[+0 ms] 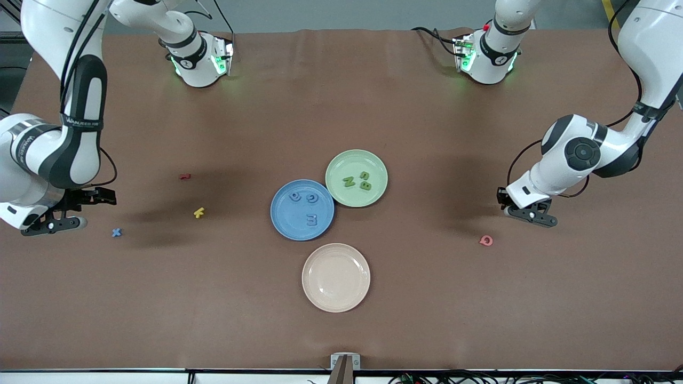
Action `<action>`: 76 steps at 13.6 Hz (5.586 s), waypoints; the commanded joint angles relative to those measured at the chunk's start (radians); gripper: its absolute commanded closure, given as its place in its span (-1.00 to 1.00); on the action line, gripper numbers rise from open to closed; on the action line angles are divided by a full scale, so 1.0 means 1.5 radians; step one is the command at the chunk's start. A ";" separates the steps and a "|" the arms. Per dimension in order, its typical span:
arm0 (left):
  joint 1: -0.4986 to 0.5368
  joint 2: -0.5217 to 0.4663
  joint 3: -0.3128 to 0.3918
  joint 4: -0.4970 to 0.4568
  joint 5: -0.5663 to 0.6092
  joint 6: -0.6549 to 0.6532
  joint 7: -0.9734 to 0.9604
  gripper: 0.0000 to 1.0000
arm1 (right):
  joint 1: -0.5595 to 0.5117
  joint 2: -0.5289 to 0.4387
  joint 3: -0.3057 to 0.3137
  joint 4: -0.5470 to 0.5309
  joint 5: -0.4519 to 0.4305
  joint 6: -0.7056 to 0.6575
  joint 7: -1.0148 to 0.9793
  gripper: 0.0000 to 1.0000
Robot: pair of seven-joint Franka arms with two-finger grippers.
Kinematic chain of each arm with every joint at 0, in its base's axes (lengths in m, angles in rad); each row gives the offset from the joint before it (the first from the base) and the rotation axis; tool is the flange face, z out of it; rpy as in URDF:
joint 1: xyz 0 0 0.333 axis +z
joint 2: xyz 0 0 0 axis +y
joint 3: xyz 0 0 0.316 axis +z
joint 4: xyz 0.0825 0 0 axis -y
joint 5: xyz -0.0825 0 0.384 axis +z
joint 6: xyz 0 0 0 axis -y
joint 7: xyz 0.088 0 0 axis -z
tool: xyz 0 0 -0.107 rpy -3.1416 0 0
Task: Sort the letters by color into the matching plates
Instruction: 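Grasp green p with the left gripper while the right gripper reaches blue X, then place green p on the green plate while the right gripper grasps blue X, then release the blue X onto the blue plate with the right gripper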
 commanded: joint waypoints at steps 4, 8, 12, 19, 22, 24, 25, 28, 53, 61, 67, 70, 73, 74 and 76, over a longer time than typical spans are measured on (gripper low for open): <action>-0.051 0.014 -0.021 0.079 -0.084 -0.062 -0.010 0.97 | -0.225 0.020 0.218 -0.002 0.018 0.109 -0.071 -0.99; -0.110 0.034 -0.019 0.133 -0.100 -0.118 -0.060 0.97 | -0.275 0.064 0.274 0.020 0.018 0.161 -0.088 -0.97; -0.151 0.050 -0.014 0.152 -0.101 -0.120 -0.121 0.97 | -0.322 0.090 0.317 0.061 0.017 0.168 -0.094 -0.95; -0.193 0.052 -0.014 0.159 -0.101 -0.120 -0.193 0.98 | -0.333 0.133 0.323 0.105 0.020 0.172 -0.096 -0.95; -0.206 0.053 -0.014 0.166 -0.102 -0.120 -0.215 0.99 | -0.344 0.144 0.334 0.115 0.020 0.173 -0.096 -0.73; -0.210 0.053 -0.014 0.169 -0.103 -0.120 -0.230 1.00 | -0.345 0.145 0.336 0.116 0.019 0.173 -0.096 -0.52; -0.221 0.052 -0.014 0.172 -0.104 -0.120 -0.237 1.00 | -0.346 0.145 0.339 0.116 0.019 0.172 -0.096 -0.42; -0.241 0.052 -0.014 0.181 -0.104 -0.120 -0.271 1.00 | -0.352 0.145 0.342 0.116 0.018 0.171 -0.108 -0.08; -0.516 0.119 0.041 0.213 -0.109 -0.073 -0.661 0.98 | -0.044 0.031 0.279 0.128 -0.005 -0.069 0.325 0.69; -0.626 0.130 0.123 0.213 -0.110 -0.021 -0.791 0.41 | 0.160 0.023 0.289 0.148 0.026 -0.057 0.733 0.69; -0.625 0.124 0.123 0.214 -0.100 -0.025 -0.840 -1.00 | 0.199 0.103 0.328 0.193 0.053 0.043 0.836 0.69; -0.589 0.099 0.138 0.228 -0.095 -0.031 -0.821 -1.00 | 0.196 0.124 0.341 0.193 0.052 0.095 0.836 0.69; -0.528 0.047 0.138 0.233 -0.095 -0.032 -0.752 -1.00 | 0.188 0.134 0.343 0.194 0.054 0.097 0.836 0.68; -0.510 0.036 0.137 0.240 -0.096 -0.032 -0.735 -1.00 | 0.184 0.142 0.343 0.194 0.055 0.105 0.836 0.68; -0.486 0.009 0.137 0.259 -0.095 -0.070 -0.730 -1.00 | 0.182 0.146 0.346 0.195 0.054 0.114 0.836 0.68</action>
